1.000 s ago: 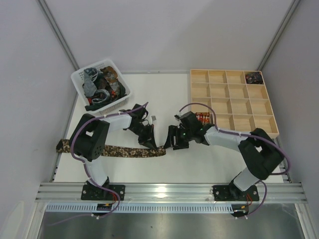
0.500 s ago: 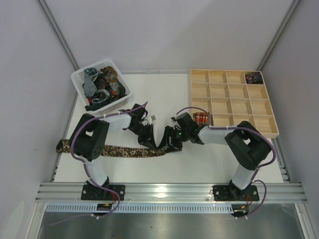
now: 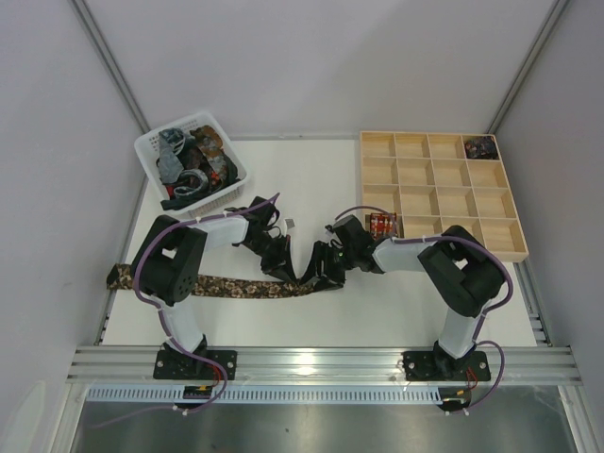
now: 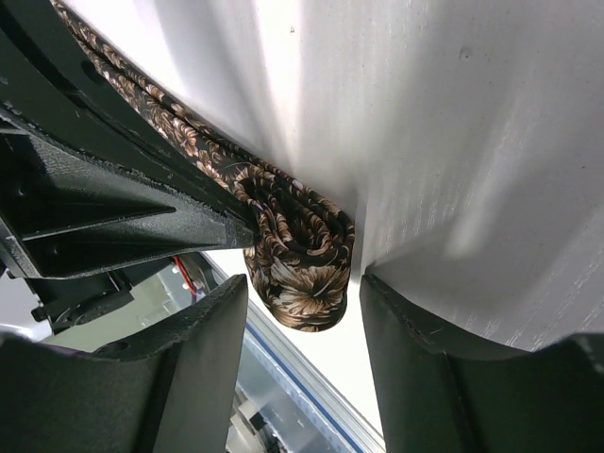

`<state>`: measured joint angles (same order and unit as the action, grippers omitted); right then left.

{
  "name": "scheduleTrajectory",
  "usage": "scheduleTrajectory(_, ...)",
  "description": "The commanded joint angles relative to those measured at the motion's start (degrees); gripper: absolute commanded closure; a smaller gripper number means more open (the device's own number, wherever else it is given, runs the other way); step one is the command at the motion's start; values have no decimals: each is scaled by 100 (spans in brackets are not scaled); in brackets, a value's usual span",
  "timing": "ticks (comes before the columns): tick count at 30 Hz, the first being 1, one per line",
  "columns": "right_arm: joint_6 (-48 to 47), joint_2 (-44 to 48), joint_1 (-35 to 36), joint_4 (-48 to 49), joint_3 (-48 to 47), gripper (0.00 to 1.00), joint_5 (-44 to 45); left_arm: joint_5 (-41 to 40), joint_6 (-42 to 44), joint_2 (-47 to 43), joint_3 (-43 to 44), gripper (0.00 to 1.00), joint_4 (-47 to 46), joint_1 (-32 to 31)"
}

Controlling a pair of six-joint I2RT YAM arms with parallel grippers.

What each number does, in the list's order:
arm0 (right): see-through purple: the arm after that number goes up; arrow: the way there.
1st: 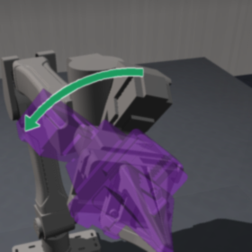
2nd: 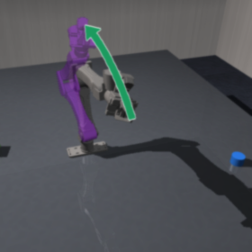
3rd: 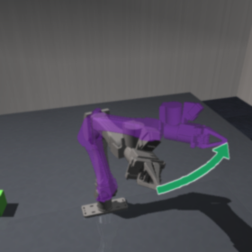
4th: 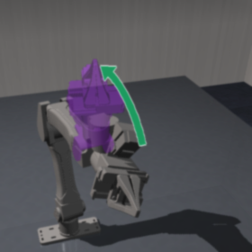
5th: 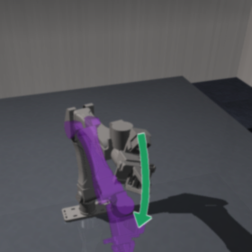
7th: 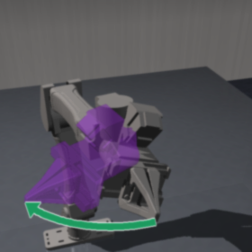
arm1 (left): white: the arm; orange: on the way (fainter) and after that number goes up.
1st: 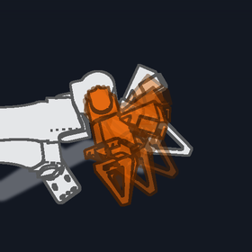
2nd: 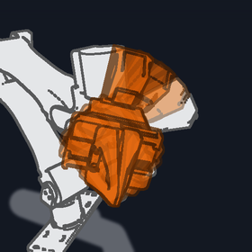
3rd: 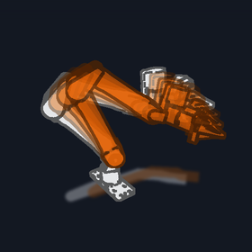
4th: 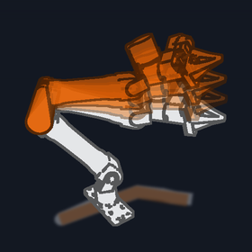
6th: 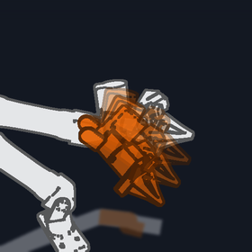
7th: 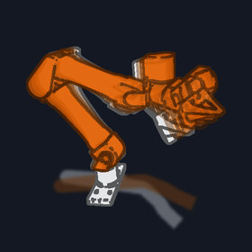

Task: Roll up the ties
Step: Roll the tie

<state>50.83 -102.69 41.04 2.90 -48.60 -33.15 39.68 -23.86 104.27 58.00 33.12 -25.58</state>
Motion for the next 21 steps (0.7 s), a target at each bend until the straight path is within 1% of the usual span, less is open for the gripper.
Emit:
scheduleTrajectory(1, -29, -189, -17, -17, -114, 43, 28, 75, 171, -3, 54, 100, -113, 62)
scheduleTrajectory(9, -100, -356, -52, -114, -203, 44, 63, 84, 206, 23, 71, 100, -87, 71)
scheduleTrajectory(11, -91, -383, -61, -61, -203, 48, 37, 75, 206, 15, 71, 100, -96, 71)
scheduleTrajectory(13, -99, -427, -61, -52, -220, 50, 19, 75, 215, 23, 63, 99, -87, 71)
scheduleTrajectory(16, -91, -471, -52, -17, -211, 55, -16, 75, 206, 6, 71, 99, -96, 80)
scheduleTrajectory(17, -73, -497, -52, -8, -194, 62, -51, 75, 206, -3, 71, 100, -96, 80)
scheduleTrajectory(18, -73, -497, -61, 0, -185, 65, -52, 92, 206, -12, 71, 99, -104, 80)
scheduleTrajectory(19, -47, -506, -61, 44, -176, 68, -60, 84, 206, -21, 71, 100, -113, 80)
scheduleTrajectory(21, -29, -506, -61, 27, -194, 71, -69, 101, 180, -38, 63, 99, -148, 89)
